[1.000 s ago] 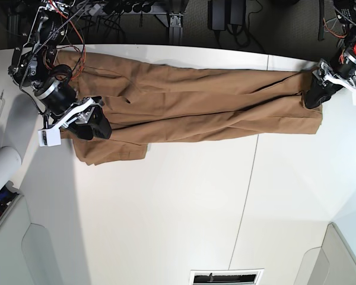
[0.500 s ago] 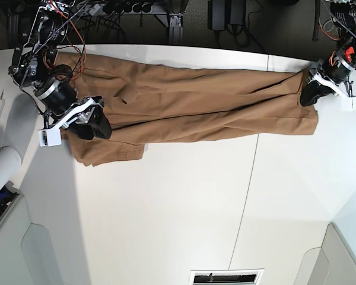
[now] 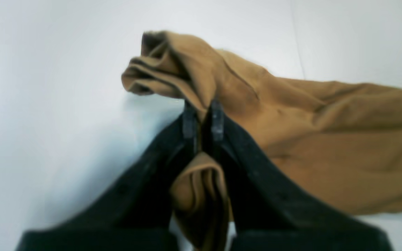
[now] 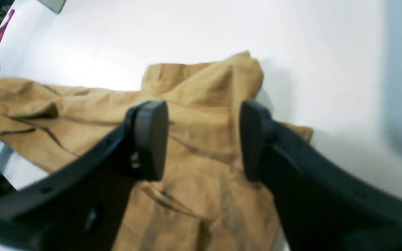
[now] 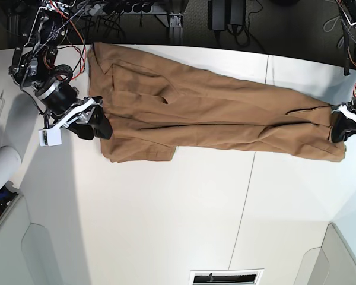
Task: Layout the t-shirt on the table in an organized manner, then fold the t-shirt properly
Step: 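Lift the shirt end with the left gripper and fold it toward the right gripper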
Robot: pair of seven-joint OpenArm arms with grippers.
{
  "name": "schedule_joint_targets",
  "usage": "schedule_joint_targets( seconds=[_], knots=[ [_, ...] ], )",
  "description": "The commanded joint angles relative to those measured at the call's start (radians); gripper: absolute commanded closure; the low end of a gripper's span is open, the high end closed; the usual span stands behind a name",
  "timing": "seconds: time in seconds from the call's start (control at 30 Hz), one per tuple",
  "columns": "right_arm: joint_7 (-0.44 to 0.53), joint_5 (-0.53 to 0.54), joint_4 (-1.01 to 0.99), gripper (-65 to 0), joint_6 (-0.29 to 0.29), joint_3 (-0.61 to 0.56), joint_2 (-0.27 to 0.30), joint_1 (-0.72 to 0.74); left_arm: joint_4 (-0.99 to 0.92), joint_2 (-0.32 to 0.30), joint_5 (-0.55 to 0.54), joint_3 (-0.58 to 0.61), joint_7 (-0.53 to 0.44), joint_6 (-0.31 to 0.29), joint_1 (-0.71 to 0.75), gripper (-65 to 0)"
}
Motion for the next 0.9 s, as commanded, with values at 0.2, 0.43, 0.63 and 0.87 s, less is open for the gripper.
schedule_joint_targets(
  seconds=[0.2,0.43,0.63,0.87],
  knots=[
    [0.021,0.023,0.018,-32.5,0.011,0.001,0.006,0.011,0.237,-0.018,0.113,0.277,-0.027,0.024,0.052,0.0],
    [0.021,0.023,0.018,-32.5,0.011,0.002,0.006,0.011,0.256,0.029,0.256,0.539,-0.095,0.109,0.032,0.0],
    [0.021,0.023,0.018,-32.5,0.011,0.004,0.006,0.011,0.255,0.116,0.301,0.646,-0.098,0.108,0.033,-7.3],
    [0.021,0.023,0.018,-32.6,0.010,0.114,0.007,0.011,0.257,0.129,0.249,0.676,-0.097,0.108,0.033,-33.2]
  ],
)
